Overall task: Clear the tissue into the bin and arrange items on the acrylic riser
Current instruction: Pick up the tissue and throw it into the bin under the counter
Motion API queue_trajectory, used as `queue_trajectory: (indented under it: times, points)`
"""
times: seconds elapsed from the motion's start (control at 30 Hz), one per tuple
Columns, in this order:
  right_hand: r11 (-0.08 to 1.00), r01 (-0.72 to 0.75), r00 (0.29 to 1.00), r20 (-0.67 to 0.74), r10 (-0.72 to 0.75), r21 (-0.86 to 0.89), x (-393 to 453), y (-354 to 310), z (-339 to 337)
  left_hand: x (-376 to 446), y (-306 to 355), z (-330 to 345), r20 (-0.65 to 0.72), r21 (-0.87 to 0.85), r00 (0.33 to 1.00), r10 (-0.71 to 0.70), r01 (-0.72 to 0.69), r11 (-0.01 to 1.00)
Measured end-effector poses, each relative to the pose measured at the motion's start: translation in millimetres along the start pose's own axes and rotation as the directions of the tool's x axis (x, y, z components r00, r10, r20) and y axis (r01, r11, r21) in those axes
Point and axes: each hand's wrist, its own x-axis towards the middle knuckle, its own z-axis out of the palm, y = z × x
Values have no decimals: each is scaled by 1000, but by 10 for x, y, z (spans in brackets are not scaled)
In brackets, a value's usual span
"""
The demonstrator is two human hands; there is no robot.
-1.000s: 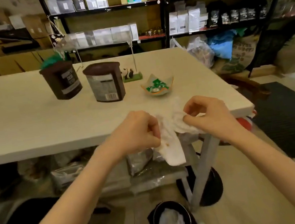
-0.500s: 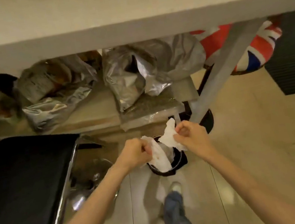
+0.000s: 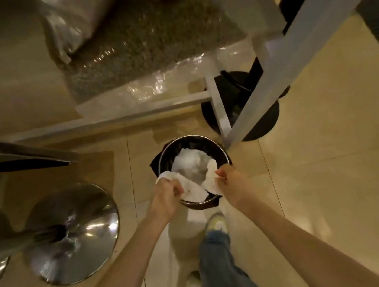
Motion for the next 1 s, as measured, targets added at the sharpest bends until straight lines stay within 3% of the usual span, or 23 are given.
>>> queue_trajectory:
  times: [0.2, 0.37, 0.47, 0.83, 1.0]
  points:
    - [998, 16, 999, 45, -14, -54, 528, 251, 505, 552, -319, 468, -1, 59, 999, 33, -33, 998]
    - [975, 67, 988, 148, -36, -212, 668, 332, 577, 683, -378, 540, 161, 129, 980, 117, -139, 982]
    - [977, 72, 990, 132, -46, -202, 611, 284, 477, 606, -291, 442, 212, 144, 969, 123, -156, 977]
    - [981, 184, 972, 157, -173, -64, -285, -712, -693, -236, 593, -630, 200, 86, 977, 67, -85, 993]
    - [939, 325, 929, 222, -296, -112, -966, -1346, -1546, -914, 1189, -1503, 107, 160, 978, 180, -195, 968]
